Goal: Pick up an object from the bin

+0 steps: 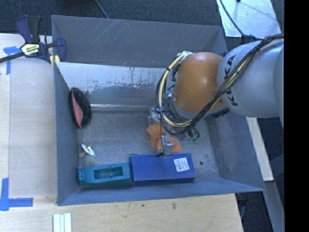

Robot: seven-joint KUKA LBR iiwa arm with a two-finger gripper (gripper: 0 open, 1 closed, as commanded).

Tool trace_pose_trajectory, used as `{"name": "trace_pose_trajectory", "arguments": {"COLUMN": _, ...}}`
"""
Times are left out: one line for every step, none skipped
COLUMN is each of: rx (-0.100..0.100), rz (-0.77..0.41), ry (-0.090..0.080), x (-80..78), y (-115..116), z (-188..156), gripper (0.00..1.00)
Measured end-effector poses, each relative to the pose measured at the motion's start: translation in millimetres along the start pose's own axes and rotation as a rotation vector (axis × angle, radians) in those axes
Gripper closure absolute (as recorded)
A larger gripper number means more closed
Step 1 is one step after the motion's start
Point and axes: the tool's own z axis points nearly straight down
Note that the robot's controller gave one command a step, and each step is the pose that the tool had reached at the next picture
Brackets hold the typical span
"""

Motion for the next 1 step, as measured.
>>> {"name": "trace_pose_trajectory", "arguments": {"rx": 0.0, "rz": 0.127, "ry": 0.002, "x": 1.8, "y": -20.4, "z": 27.8, "gripper": 1.0}}
